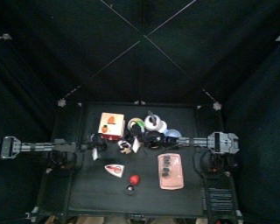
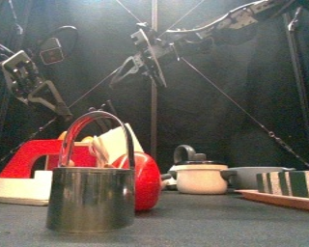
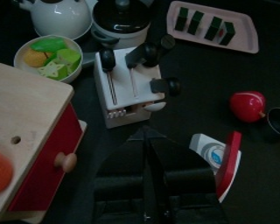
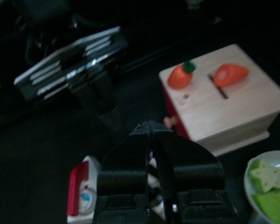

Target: Grab green sushi piece

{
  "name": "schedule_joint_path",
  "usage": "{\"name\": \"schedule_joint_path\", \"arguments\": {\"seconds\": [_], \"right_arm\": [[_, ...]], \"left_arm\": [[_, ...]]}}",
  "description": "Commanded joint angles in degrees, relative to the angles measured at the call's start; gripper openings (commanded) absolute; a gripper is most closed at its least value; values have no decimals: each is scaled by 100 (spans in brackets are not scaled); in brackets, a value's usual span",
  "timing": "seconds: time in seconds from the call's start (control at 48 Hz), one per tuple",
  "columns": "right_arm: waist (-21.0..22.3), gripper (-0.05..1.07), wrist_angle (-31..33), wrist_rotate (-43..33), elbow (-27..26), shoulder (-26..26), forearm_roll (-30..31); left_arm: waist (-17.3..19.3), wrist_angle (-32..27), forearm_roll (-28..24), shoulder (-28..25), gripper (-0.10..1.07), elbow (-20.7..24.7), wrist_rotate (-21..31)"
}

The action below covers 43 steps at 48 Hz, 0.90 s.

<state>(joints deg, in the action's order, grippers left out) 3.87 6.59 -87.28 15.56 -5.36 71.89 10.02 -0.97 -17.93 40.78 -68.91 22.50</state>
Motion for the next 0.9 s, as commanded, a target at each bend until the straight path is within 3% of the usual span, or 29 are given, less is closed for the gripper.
{"name": "schedule_joint_path", "arguments": {"seconds": [0.0,0.271,0.875], "right_arm": [[-431,31,431,-18,0,237,-97],[-1134,35,932,18,88,18,-624],[-1441,57,932,9,-378,-782,-738]], "left_arm": [[-9,53,26,44,38,53,0],[-9,53,18,53,38,9,-9],[26,53,26,44,38,-79,9]]}}
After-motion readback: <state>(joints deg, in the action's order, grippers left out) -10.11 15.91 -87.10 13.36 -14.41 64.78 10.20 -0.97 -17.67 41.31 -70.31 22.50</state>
